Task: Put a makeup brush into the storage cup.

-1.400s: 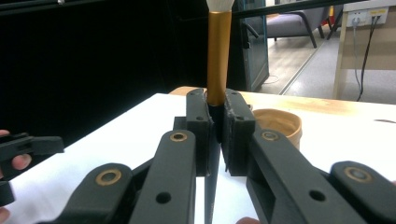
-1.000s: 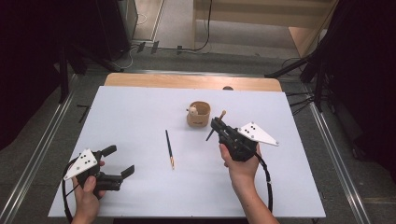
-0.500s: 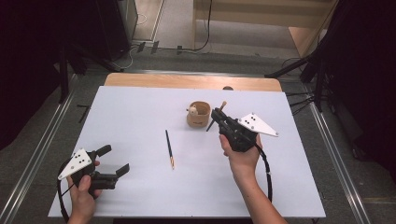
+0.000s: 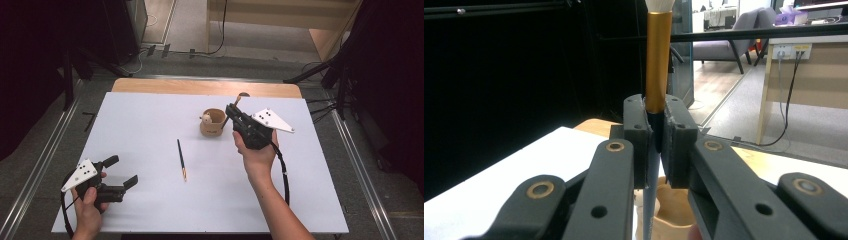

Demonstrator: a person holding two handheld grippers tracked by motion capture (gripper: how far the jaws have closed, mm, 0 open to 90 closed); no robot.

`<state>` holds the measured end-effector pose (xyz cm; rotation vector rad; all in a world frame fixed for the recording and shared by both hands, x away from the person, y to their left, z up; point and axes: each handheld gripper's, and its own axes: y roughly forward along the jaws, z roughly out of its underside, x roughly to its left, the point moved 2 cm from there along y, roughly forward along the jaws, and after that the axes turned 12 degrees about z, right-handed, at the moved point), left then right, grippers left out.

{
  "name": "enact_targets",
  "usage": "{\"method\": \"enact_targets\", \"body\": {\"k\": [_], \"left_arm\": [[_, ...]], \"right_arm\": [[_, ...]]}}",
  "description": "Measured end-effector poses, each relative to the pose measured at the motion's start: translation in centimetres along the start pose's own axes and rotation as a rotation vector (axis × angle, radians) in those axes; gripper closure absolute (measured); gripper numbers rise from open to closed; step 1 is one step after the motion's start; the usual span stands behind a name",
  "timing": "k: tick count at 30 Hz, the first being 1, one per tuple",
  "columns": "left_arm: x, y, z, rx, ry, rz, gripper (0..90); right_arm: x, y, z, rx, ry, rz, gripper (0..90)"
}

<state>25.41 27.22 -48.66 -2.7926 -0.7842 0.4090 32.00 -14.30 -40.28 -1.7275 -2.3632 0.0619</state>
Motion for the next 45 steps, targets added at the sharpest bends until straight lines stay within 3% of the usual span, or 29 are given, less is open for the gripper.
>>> {"method": "enact_targets", "body": {"k": [11, 22, 40, 45], "left_arm": [[-0.1, 0.2, 0.1, 0.004, -0.001, 0.005, 0.0], [0.0, 0.2, 0.1, 0.002, -0.004, 0.007, 0.0], [-0.1, 0.2, 0.1, 0.004, -0.005, 0.011, 0.0], [-0.1, 0.3, 0.1, 0.004, -0.004, 0.013, 0.0]], "right_arm": [[-0.7, 1.7, -0.3, 0.002, 0.008, 0.020, 84.6], [-1.7, 3.7, 0.3, -0.021, 0.030, 0.006, 84.6], [-1.7, 6.5, 2.7, 0.013, -0.047, 0.033, 84.5], [-1.7, 7.1, 3.6, 0.051, -0.072, 0.043, 84.5]]}}
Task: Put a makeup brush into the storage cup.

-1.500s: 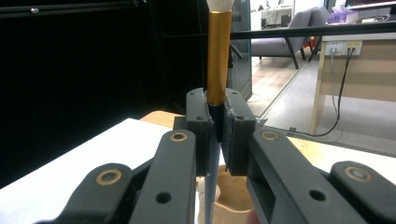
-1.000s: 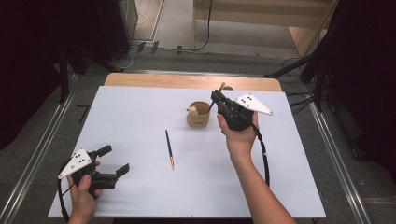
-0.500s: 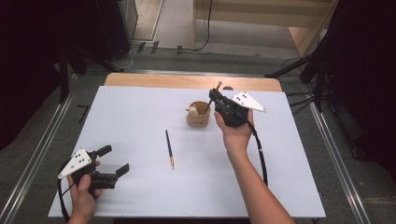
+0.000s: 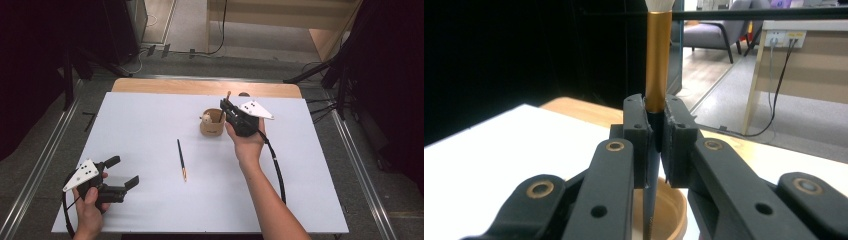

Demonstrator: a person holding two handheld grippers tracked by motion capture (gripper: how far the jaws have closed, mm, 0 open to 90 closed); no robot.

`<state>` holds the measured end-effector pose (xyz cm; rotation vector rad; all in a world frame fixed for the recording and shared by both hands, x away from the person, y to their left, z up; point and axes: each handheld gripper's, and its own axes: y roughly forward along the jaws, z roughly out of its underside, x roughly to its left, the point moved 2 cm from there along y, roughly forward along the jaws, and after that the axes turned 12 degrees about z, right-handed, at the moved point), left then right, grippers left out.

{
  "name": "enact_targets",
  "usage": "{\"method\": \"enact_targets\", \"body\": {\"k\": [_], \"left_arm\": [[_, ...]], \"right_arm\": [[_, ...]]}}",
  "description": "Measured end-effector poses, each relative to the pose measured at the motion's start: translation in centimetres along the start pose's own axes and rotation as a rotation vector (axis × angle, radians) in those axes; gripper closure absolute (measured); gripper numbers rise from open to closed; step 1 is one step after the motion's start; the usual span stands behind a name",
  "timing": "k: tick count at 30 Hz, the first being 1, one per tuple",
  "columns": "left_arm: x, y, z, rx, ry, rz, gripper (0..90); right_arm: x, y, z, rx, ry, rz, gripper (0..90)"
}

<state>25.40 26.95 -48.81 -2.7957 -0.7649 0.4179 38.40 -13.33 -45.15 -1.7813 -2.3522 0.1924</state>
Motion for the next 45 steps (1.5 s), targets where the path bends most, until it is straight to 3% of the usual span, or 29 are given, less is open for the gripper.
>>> {"method": "enact_targets", "body": {"k": [7, 22, 24, 29, 33, 37, 41, 45], "left_arm": [[0.1, -0.1, 0.0, -0.006, -0.002, -0.002, 0.0], [0.0, -0.1, 0.0, -0.005, -0.003, -0.002, 0.0], [0.0, -0.1, 0.0, -0.006, 0.000, -0.002, 0.0], [0.0, -0.1, 0.0, -0.010, -0.002, 0.000, 0.0], [0.0, -0.1, -0.1, -0.007, 0.000, -0.002, 0.0], [0.0, 0.0, 0.0, -0.002, 0.000, 0.000, 0.0], [0.0, 0.0, 0.0, 0.000, 0.003, -0.001, 0.0], [0.0, 0.0, -0.1, -0.004, 0.004, -0.004, 0.0]], "right_arm": [[0.5, 0.6, 0.8, 0.028, -0.032, 0.003, 84.5], [0.6, 1.6, 2.4, 0.106, -0.047, 0.035, 82.9], [0.6, 1.6, 2.3, 0.117, -0.055, 0.041, 71.1], [0.1, 0.8, 1.7, 0.162, -0.011, 0.055, 42.2], [-0.6, -0.2, 1.5, 0.180, 0.014, 0.086, 25.5], [-1.5, -1.3, 1.7, 0.203, 0.037, 0.056, 3.2], [-2.3, -2.7, 2.2, 0.187, 0.039, 0.015, 0.0], [-3.0, -4.3, 2.7, 0.187, 0.029, 0.027, 0.0]]}}
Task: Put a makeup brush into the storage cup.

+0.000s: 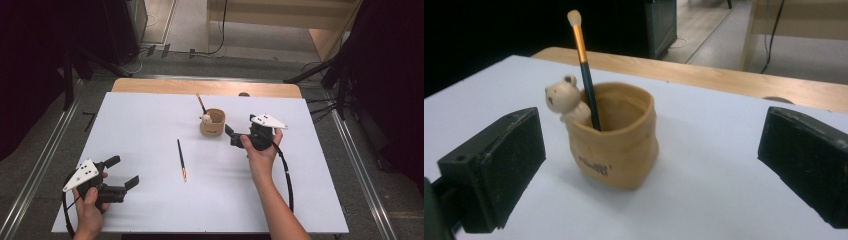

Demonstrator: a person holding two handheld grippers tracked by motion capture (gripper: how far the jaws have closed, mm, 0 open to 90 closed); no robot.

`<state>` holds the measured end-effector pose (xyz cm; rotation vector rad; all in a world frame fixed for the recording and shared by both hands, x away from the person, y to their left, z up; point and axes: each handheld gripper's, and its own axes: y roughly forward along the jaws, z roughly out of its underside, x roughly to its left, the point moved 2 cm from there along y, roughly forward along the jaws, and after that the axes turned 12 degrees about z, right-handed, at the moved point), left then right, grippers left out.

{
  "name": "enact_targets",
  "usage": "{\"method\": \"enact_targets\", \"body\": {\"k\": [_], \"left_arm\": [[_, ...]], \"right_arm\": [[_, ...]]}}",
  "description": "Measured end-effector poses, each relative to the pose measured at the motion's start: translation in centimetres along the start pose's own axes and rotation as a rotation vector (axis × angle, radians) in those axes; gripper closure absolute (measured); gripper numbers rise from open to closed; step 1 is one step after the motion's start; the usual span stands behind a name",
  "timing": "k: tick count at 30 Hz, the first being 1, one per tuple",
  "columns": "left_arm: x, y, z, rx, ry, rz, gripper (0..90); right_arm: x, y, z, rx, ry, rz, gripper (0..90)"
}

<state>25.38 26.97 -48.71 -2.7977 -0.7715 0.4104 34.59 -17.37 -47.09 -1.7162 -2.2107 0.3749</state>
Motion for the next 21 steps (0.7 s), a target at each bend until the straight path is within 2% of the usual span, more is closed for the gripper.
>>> {"method": "enact_targets", "body": {"k": [4, 10, 18, 21], "left_arm": [[0.0, -0.1, 0.0, -0.002, 0.002, -0.005, 0.0], [0.0, 0.0, 0.0, -0.001, 0.002, -0.008, 0.0], [-0.1, 0.0, 0.0, 0.001, 0.001, -0.007, 0.0], [-0.1, 0.0, 0.0, -0.001, 0.004, -0.007, 0.0]], "right_arm": [[-1.1, -1.8, 0.7, -0.031, 0.020, -0.008, 0.0], [-1.7, -3.9, 1.8, -0.038, -0.039, -0.003, 0.0], [-2.4, -6.2, 3.6, -0.040, -0.047, -0.024, 0.0], [-2.9, -7.0, 4.3, -0.043, -0.057, -0.016, 0.0]]}}
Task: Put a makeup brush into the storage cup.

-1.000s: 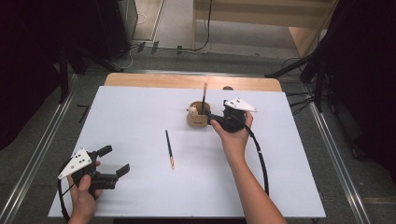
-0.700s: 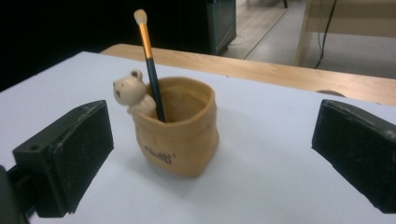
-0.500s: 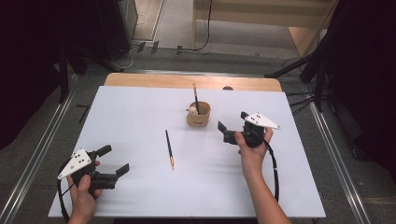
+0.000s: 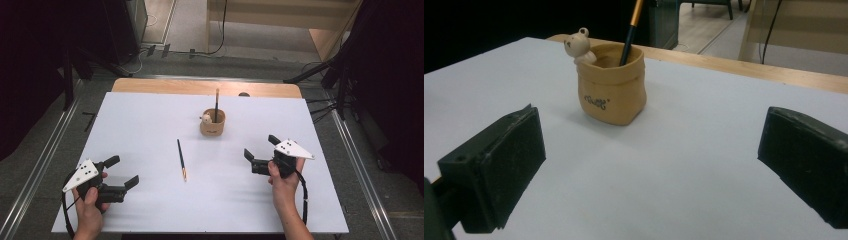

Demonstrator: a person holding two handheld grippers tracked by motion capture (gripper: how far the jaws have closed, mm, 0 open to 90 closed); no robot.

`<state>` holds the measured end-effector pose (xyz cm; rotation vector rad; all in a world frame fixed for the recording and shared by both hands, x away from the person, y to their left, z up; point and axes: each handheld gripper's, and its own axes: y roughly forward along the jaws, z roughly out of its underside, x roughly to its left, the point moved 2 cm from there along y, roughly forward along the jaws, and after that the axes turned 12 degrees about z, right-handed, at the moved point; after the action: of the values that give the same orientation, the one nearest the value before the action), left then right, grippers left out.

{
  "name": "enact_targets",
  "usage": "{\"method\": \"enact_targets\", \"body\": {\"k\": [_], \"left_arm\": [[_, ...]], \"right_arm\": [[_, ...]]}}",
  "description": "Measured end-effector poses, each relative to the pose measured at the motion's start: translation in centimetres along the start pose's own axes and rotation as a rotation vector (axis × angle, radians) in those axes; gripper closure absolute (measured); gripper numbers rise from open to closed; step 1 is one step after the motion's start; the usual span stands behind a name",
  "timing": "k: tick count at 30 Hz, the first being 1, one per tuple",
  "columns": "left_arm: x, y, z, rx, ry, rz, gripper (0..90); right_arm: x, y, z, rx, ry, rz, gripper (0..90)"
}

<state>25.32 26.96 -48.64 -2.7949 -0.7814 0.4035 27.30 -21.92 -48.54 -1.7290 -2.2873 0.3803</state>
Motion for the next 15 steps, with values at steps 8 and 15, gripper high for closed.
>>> {"method": "enact_targets", "body": {"k": [8, 15], "left_arm": [[-0.1, 0.0, 0.0, 0.001, 0.003, -0.002, 0.0], [-0.2, 0.0, 0.0, 0.002, 0.007, -0.004, 0.0]], "right_arm": [[-1.7, -2.0, 1.6, 0.000, 0.014, 0.025, 0.0], [-3.3, -3.7, 2.9, -0.005, 0.034, 0.042, 0.0]]}}
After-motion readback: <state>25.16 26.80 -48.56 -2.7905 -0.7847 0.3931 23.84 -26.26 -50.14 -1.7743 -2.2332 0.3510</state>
